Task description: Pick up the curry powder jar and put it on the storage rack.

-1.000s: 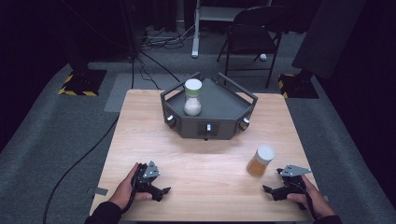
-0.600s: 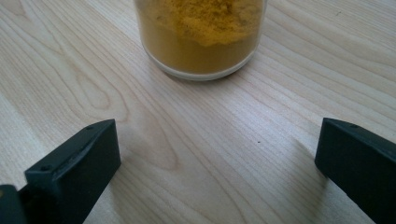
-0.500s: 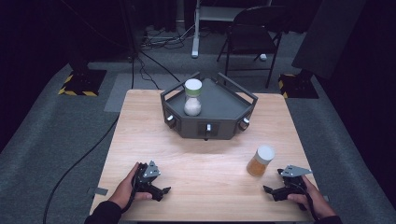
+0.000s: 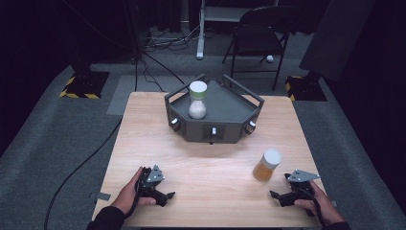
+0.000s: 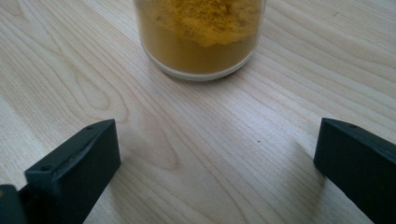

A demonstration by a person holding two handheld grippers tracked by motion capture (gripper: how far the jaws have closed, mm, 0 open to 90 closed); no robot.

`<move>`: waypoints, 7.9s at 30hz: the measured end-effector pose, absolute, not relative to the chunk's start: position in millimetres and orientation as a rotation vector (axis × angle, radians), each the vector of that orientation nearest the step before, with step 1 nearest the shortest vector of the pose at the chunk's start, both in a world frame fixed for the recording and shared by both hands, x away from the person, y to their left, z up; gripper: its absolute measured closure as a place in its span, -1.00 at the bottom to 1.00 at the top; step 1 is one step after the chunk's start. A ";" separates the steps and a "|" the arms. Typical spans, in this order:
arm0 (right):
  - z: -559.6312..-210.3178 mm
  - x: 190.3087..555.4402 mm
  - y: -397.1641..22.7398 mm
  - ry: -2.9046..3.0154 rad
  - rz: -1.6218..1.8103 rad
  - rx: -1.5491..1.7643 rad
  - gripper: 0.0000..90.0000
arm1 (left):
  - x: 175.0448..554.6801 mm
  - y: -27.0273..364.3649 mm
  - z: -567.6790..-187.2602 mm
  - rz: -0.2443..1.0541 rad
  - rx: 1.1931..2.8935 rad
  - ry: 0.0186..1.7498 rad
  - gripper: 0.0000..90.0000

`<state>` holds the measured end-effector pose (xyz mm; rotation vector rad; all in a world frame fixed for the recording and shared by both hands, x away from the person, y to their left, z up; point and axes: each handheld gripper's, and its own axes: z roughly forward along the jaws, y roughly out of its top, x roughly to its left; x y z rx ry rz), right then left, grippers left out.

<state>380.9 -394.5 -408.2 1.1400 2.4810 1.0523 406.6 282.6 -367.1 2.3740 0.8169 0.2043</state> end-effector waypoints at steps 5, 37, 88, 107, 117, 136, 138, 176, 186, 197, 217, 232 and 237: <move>-408.1 379.3 -393.4 2.473 1.047 1.120 -0.99 | 406.6 282.6 -367.1 0.204 2.374 0.817 -0.99; -381.4 367.1 -381.4 2.291 1.143 1.148 -0.98 | 407.2 282.8 -367.0 0.204 2.377 0.811 -0.99; -403.1 376.5 -350.0 2.054 1.379 1.239 -0.28 | 407.0 282.3 -367.4 0.203 2.373 0.816 -0.99; -397.7 368.4 -348.3 1.974 1.380 1.232 -0.24 | 407.1 282.3 -367.3 0.204 2.374 0.815 -0.99; -387.3 367.1 -347.1 1.954 1.343 1.227 -0.24 | 407.0 282.3 -367.4 0.204 2.373 0.815 -0.99; -367.2 373.1 -339.0 1.941 1.309 1.241 -0.24 | 407.1 282.3 -367.3 0.204 2.374 0.814 -0.99; -363.6 375.8 -337.3 1.936 1.313 1.241 -0.24 | 407.1 282.3 -367.3 0.204 2.374 0.814 -0.99; -272.7 454.7 -299.3 1.894 1.291 1.210 -0.24 | 407.1 282.3 -367.3 0.204 2.374 0.814 -0.99; -257.3 470.4 -277.4 1.902 1.293 1.187 -0.24 | 407.1 282.2 -367.1 0.203 2.375 0.816 -0.99; -249.5 488.5 -254.3 1.897 1.282 1.180 -0.24 | 407.1 282.3 -367.1 0.203 2.375 0.816 -0.99; -264.0 524.9 -231.8 1.882 1.255 1.228 -0.24 | 407.1 282.2 -367.1 0.204 2.375 0.816 -0.99; -276.4 539.8 -215.6 1.884 1.251 1.240 -0.24 | 407.4 282.2 -366.9 0.204 2.378 0.813 -0.99; -281.7 542.9 -211.7 1.889 1.245 1.248 -0.24 | 407.7 282.4 -366.9 0.202 2.378 0.811 -0.99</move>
